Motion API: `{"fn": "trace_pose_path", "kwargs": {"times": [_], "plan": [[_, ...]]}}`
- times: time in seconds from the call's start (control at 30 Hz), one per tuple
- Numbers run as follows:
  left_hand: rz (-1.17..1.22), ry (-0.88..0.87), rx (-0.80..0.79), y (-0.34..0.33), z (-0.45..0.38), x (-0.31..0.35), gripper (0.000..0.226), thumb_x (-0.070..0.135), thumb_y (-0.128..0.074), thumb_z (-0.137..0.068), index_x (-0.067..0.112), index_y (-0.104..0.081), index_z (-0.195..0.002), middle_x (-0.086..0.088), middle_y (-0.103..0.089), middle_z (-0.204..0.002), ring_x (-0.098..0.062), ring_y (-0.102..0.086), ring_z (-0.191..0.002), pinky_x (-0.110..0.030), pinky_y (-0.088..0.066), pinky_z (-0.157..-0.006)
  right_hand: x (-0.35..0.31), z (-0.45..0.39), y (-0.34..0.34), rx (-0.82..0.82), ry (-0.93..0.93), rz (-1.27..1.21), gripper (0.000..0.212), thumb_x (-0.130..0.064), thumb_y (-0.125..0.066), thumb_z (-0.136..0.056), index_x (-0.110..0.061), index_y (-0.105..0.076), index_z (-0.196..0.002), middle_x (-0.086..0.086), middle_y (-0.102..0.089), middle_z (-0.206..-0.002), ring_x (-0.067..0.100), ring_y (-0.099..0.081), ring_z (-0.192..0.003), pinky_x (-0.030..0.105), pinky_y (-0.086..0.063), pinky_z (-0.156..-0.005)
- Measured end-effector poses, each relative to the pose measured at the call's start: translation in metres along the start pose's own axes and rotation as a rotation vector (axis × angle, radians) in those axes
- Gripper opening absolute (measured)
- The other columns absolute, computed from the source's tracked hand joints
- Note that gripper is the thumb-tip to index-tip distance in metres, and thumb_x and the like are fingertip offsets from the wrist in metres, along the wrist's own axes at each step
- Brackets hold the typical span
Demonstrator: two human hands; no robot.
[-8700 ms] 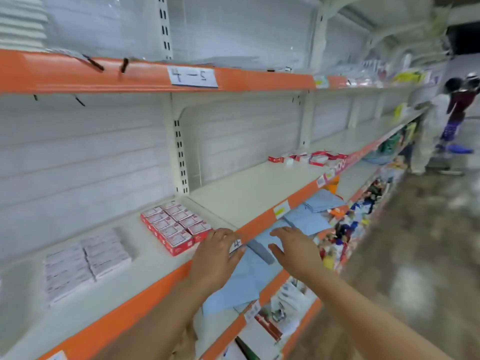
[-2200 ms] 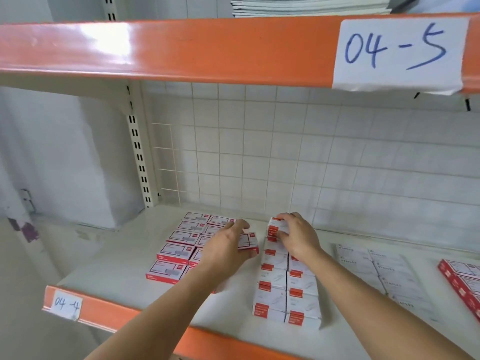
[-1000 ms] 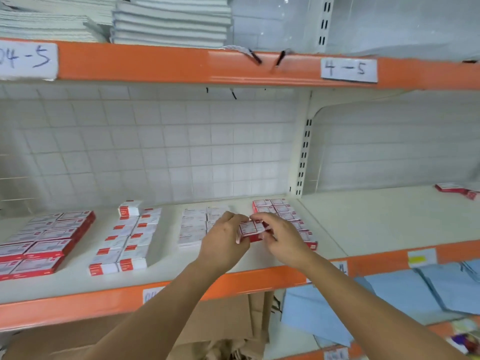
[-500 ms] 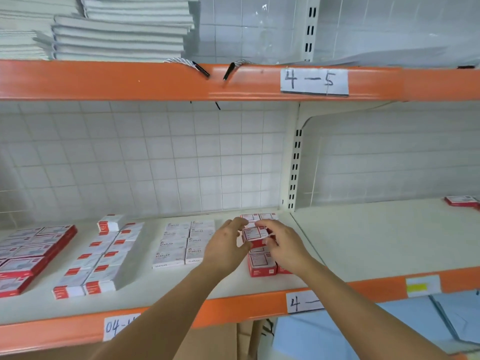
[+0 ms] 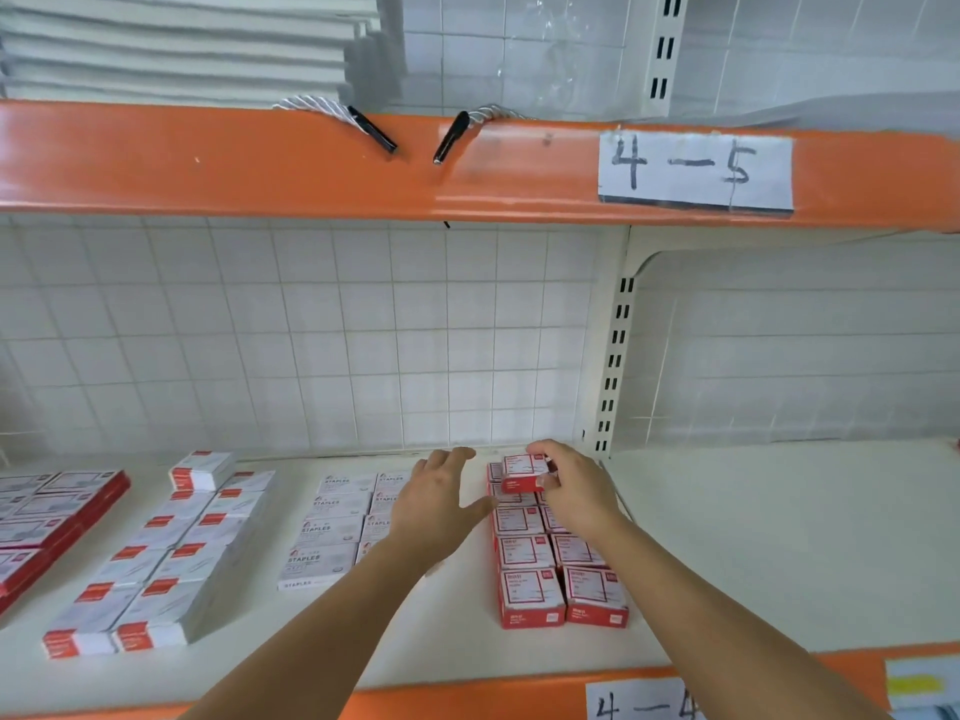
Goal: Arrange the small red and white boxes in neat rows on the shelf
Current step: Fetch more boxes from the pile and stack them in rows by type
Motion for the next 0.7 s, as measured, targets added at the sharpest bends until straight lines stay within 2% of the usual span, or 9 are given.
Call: {"fn": "trace_pose_path", "kwargs": {"times": [0.13,0.43,0.53,0.7], "plan": [[-0.071,0.020,0.004,-0.002,-0.007,-0.002,0.060,0.055,-0.051,-0.088,0.028,-0.035,-0.139,0.004,-0.043,-0.138,-0.017,-0.035,-0.129,-0.034,-0.039,-0.097,0.000,-0.016,-0.011,-0.032,0.018,0.021,0.041,-0.008,-0.047,-0.094,-0.029,-0.050,-0.130,-0.005,-0.058,-0.127,0.014,-0.058,-0.103,0.024,-0.043,-0.076],[-0.154,0.022,0.003,-0.004,-0.012,-0.009,0.058,0.056,-0.044,-0.091,0.028,-0.033,-0.141,0.005,-0.040,-0.140,-0.017,-0.034,-0.131,-0.034,-0.036,-0.102,0.004,-0.032,-0.025,-0.066,0.048,0.007,0.041,-0.006,-0.047,-0.094,-0.028,-0.051,-0.129,-0.004,-0.057,-0.128,0.014,-0.057,-0.101,0.025,-0.045,-0.080],[-0.182,-0.026,0.019,-0.005,-0.014,-0.003,0.058,0.055,-0.044,-0.092,0.026,-0.033,-0.141,0.006,-0.039,-0.143,-0.017,-0.031,-0.134,-0.033,-0.030,-0.108,0.006,-0.032,-0.026,-0.075,0.063,0.007,0.037,-0.013,-0.048,-0.096,-0.027,-0.050,-0.130,-0.005,-0.056,-0.129,0.015,-0.056,-0.110,0.028,-0.047,-0.086],[-0.204,-0.128,0.048,-0.009,-0.019,0.018,0.061,0.057,-0.038,-0.092,0.026,-0.029,-0.144,0.007,-0.031,-0.150,-0.015,-0.023,-0.140,-0.031,-0.018,-0.114,0.017,-0.026,-0.010,0.004,0.064,0.037,0.037,-0.029,-0.051,-0.096,-0.026,-0.049,-0.132,-0.007,-0.053,-0.134,0.014,-0.055,-0.115,0.029,-0.044,-0.091]]}}
Point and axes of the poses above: each hand's wrist, its own z-axis away from the middle knuckle, its own y-axis out of the back of the hand, x = y × z, the point moved 6 cm from there along -z, towards the middle knuckle
